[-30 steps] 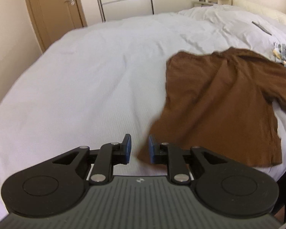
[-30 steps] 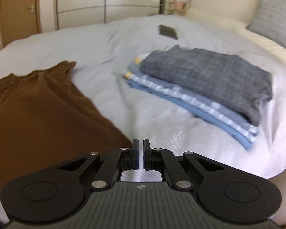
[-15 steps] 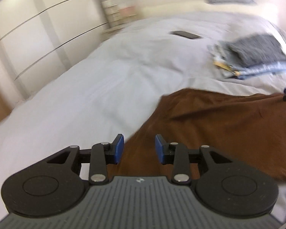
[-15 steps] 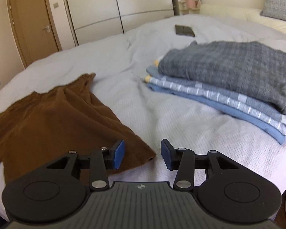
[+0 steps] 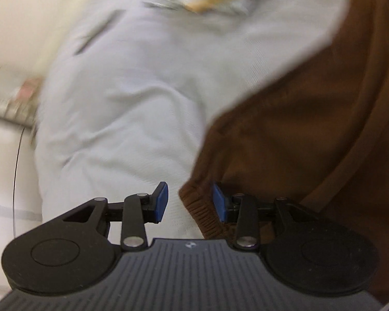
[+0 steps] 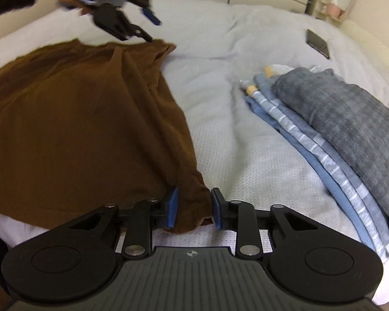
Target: Fold clothes
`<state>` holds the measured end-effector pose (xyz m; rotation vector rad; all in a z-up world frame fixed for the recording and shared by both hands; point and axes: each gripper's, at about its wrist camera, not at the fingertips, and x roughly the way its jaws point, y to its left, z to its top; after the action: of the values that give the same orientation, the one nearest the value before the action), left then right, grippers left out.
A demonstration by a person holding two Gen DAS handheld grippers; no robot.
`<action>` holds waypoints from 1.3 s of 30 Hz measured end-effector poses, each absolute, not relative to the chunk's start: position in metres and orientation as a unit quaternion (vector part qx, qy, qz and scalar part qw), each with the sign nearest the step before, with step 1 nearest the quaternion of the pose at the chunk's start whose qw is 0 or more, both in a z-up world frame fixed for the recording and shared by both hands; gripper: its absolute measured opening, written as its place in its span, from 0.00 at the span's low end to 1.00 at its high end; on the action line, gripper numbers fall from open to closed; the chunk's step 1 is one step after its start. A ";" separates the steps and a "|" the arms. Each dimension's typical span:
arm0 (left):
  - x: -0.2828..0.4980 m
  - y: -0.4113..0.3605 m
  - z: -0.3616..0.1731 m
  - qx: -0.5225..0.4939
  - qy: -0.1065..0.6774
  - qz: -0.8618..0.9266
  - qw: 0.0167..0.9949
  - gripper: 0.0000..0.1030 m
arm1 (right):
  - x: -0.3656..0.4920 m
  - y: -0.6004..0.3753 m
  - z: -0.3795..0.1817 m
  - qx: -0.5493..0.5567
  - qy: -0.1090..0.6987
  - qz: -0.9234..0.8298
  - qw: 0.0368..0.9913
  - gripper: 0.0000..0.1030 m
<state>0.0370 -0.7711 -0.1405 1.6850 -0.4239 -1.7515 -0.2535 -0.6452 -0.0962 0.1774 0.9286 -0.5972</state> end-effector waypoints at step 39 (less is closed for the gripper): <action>0.048 -0.820 -0.107 0.602 -0.093 -0.672 0.421 0.18 | -0.281 -0.673 -0.067 0.110 0.380 -0.353 0.848 0.00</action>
<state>0.0483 -0.8203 -0.1073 1.5094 -0.2342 -1.6834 -0.2810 -0.6733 -0.0671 0.2317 0.8012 -0.7435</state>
